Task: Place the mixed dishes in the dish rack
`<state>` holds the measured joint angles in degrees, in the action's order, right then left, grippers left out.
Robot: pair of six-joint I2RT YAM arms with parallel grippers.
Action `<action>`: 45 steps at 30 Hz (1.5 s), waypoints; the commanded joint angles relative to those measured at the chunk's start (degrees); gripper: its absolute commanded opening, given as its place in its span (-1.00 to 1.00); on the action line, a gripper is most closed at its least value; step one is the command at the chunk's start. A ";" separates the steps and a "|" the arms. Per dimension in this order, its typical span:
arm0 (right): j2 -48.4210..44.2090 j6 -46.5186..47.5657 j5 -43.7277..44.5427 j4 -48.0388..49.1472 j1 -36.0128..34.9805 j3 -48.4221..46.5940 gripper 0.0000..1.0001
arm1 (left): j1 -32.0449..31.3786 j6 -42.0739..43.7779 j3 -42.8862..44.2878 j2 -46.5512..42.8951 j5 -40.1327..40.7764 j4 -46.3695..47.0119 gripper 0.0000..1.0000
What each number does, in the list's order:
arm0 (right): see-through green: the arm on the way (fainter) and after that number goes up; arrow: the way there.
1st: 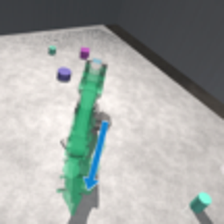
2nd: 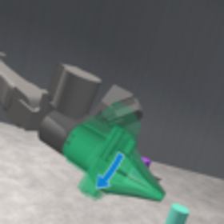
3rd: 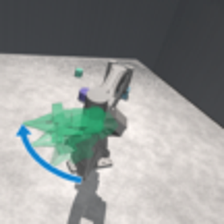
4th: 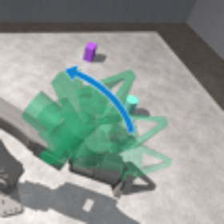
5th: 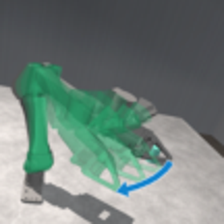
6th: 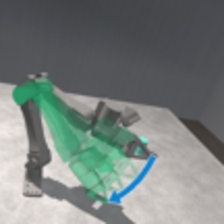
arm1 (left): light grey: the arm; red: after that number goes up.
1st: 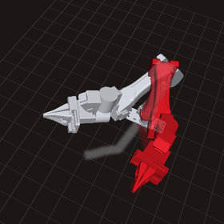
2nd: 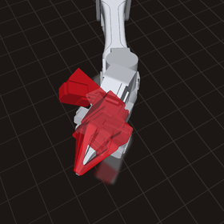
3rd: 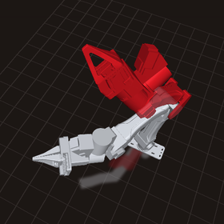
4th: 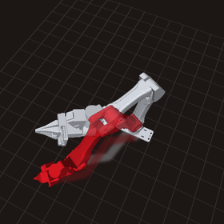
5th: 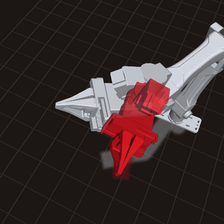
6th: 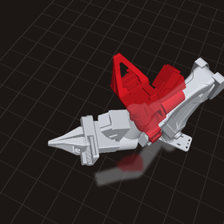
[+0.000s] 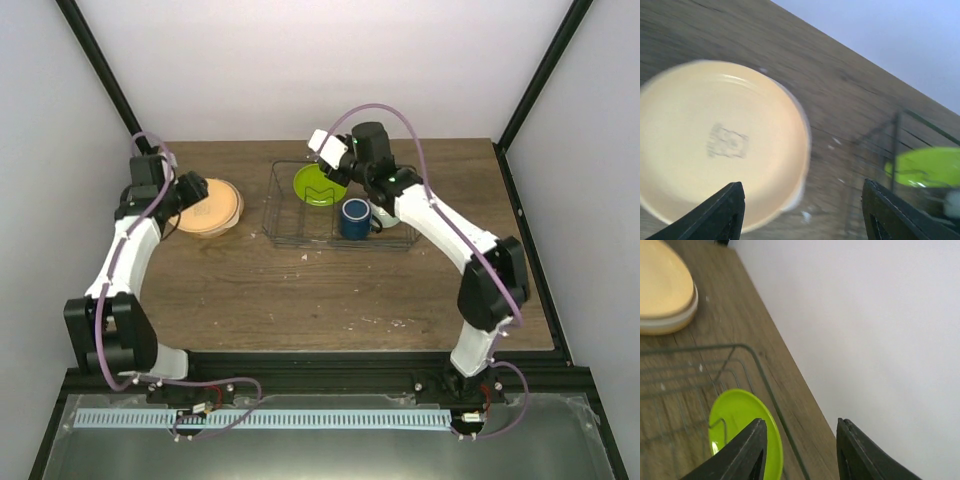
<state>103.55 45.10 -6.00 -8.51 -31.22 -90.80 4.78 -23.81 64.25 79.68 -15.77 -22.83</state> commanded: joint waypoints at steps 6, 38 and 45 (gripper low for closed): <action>-15.01 -28.30 2.68 -1.05 -4.36 19.47 0.06 | 5.49 6.03 10.37 10.46 20.72 -12.64 0.31; -34.56 -39.22 6.13 -5.42 -5.86 37.67 0.90 | 9.07 6.38 22.85 35.25 17.29 -17.11 -1.00; -33.02 -41.69 2.85 -3.16 -5.81 38.20 0.91 | 11.29 5.73 20.43 28.26 11.27 -15.88 -1.00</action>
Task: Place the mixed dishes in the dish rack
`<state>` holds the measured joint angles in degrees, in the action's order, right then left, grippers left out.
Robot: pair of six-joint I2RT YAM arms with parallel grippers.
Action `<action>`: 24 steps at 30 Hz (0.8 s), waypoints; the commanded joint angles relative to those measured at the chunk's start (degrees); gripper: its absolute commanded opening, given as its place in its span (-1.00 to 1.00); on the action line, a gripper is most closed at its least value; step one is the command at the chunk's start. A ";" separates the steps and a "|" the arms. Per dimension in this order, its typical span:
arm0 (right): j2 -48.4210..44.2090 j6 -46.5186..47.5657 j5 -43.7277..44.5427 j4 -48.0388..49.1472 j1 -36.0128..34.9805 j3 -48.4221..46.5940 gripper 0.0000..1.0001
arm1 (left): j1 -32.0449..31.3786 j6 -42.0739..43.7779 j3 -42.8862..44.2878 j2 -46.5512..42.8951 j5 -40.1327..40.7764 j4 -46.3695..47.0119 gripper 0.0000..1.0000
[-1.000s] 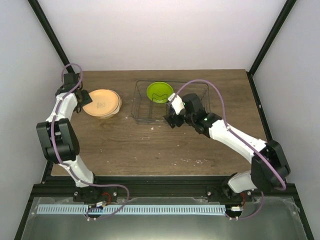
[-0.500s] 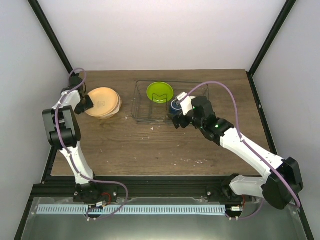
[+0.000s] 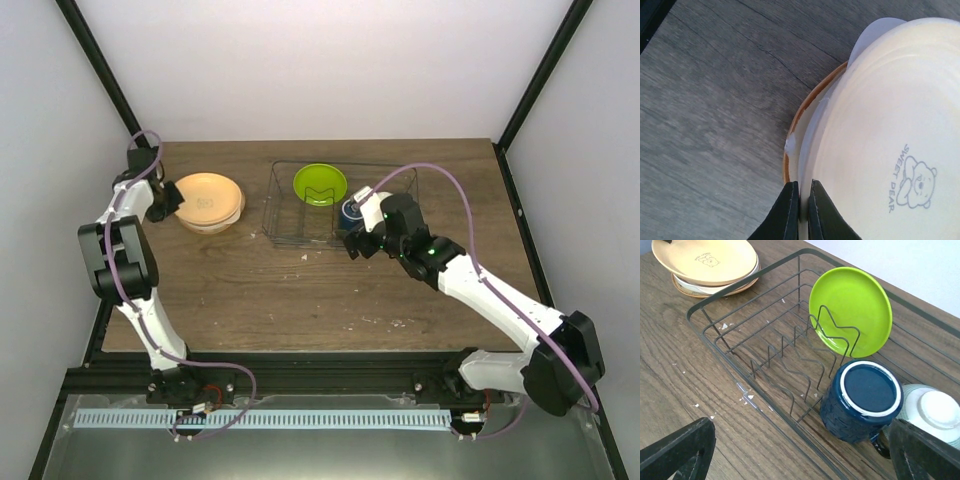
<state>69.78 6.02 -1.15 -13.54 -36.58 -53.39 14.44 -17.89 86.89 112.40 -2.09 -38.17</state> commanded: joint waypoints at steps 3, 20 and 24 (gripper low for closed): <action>0.58 -5.03 -5.59 6.27 -0.49 2.31 0.88 | 2.29 -1.30 -5.87 -9.44 -8.51 2.62 -1.00; 11.85 -20.11 -27.52 5.73 -0.16 -13.87 0.99 | -6.08 -5.52 -37.05 -48.75 -22.07 26.67 -1.00; 13.63 -21.79 -28.67 4.41 -0.16 -18.31 0.99 | -9.71 -5.48 -41.86 -54.85 -20.73 27.71 -1.00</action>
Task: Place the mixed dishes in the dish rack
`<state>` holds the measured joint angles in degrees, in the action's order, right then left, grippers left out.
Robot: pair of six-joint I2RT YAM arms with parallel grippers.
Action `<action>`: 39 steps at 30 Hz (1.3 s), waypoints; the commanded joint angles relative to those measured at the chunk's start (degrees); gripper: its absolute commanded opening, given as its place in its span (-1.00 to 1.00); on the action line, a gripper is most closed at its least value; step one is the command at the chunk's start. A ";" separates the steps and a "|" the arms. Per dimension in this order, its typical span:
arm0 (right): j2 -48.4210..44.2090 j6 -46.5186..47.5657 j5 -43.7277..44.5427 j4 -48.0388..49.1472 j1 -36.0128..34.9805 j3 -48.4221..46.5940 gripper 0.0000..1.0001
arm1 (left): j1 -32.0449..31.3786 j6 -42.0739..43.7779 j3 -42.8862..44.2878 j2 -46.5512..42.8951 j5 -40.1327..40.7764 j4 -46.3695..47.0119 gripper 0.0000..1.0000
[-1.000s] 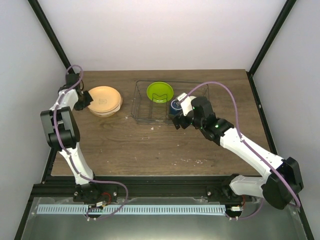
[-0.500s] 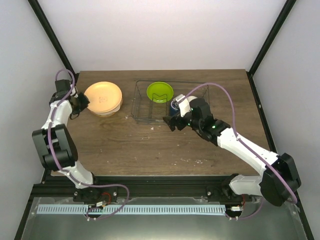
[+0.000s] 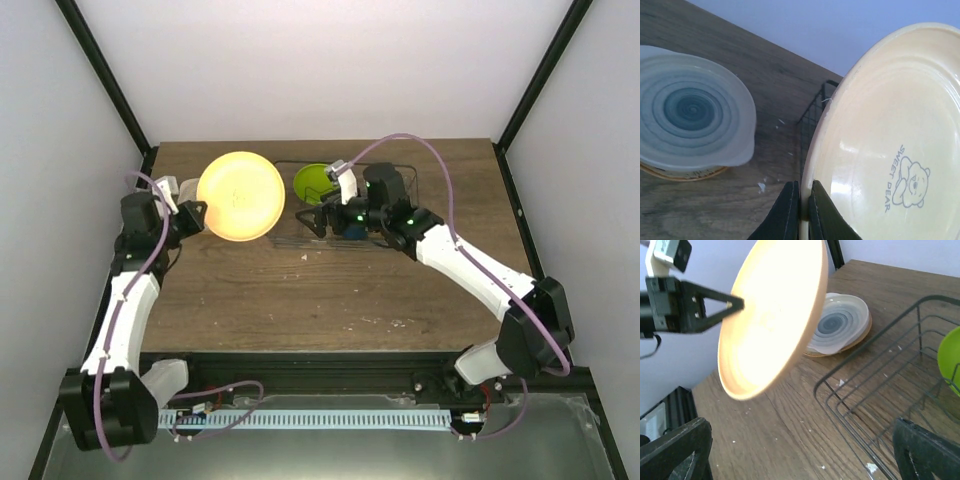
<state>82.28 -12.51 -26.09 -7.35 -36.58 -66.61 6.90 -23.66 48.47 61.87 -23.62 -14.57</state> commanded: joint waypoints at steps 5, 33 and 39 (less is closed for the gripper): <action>3.20 -4.89 -3.82 -3.57 -0.16 -8.59 1.00 | -4.62 1.91 -5.52 -9.72 2.91 2.53 -1.00; 14.40 -4.53 -7.57 -0.18 -3.50 -15.24 -0.61 | -11.77 -0.39 -8.71 -12.76 3.62 4.93 -1.00; 13.09 1.42 -3.48 -4.54 -3.50 -16.80 -0.90 | -11.79 -0.27 -8.39 -12.69 4.20 4.46 -0.80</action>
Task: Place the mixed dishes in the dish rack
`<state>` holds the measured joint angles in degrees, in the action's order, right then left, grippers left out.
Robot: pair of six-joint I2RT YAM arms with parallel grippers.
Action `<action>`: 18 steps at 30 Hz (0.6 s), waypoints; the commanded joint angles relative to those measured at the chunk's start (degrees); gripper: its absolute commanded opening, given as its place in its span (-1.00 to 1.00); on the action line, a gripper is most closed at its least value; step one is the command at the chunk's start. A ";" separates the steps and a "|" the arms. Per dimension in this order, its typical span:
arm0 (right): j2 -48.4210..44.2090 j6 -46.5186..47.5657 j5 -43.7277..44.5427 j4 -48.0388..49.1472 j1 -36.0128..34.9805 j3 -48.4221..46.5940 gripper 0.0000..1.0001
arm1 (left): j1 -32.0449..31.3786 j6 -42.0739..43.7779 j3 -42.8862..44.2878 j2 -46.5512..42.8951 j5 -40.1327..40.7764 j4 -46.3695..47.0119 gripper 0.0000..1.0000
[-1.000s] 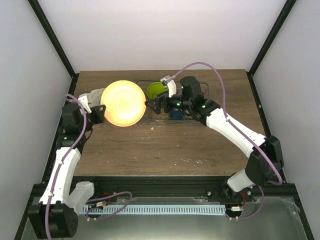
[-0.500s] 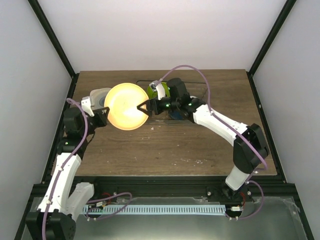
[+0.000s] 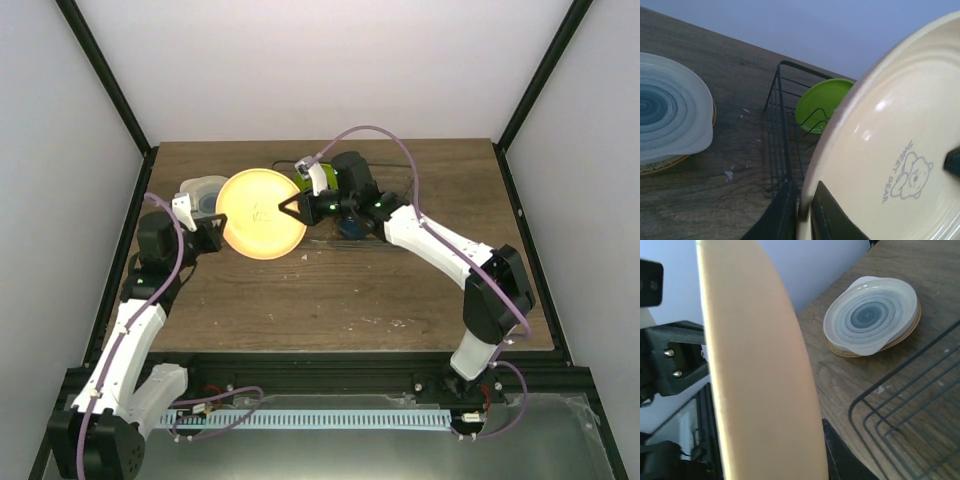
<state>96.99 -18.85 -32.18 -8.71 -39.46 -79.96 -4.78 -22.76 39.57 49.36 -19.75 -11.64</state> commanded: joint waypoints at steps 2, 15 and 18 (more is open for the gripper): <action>-1.56 10.72 3.89 -4.80 -0.62 -4.86 -0.92 | -0.13 -1.17 0.47 0.06 0.20 1.42 -0.51; -0.68 40.25 22.70 -11.10 -0.26 -13.94 -0.95 | -0.15 1.00 1.15 -1.07 3.82 -3.42 0.34; -1.30 51.98 31.12 -6.88 -0.26 -10.63 -0.94 | -0.14 1.90 2.07 -2.50 5.22 -5.38 0.40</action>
<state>96.90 15.62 -13.06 -19.03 -39.68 -91.24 -4.82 -22.76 39.70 48.99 -17.08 -14.20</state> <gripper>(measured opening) 0.146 0.685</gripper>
